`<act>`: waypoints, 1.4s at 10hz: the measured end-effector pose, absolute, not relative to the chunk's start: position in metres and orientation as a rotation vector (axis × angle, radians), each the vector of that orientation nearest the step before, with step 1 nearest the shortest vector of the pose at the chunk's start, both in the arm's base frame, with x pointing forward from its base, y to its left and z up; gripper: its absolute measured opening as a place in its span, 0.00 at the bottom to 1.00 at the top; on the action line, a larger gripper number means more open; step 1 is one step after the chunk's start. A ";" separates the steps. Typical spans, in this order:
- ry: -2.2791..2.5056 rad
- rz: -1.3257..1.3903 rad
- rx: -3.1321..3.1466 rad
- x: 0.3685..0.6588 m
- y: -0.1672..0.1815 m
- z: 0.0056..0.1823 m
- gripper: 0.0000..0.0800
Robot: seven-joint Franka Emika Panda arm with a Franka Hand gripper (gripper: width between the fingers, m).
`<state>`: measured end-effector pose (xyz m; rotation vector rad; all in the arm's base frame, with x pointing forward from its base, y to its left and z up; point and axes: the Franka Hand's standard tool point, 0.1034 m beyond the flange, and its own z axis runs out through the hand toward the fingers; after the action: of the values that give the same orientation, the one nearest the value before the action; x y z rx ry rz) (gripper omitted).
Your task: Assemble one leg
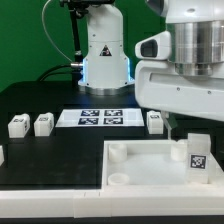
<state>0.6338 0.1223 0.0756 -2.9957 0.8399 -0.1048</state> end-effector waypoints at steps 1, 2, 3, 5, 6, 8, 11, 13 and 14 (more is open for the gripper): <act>0.564 -0.139 -3.074 0.638 0.124 0.079 0.81; 0.349 -0.185 -3.109 0.635 0.120 0.067 0.81; 0.418 -0.159 -3.102 0.631 0.120 0.063 0.81; 0.487 -0.163 -3.086 0.632 0.120 0.064 0.41; 0.645 -0.158 -3.047 0.632 0.121 0.063 0.41; 0.998 -0.148 -2.930 0.632 0.121 0.063 0.36; 1.544 -0.109 -2.636 0.634 0.120 0.063 0.36; 1.858 -0.055 -2.390 0.634 0.121 0.064 0.36; 2.051 -0.019 -2.198 0.635 0.121 0.064 0.36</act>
Offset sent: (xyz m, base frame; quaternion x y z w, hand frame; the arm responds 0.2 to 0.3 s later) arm 0.0000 0.0000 0.0000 0.0000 0.0000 0.0000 1.0000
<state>0.6347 0.1209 0.0640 -2.1977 2.0505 -0.0194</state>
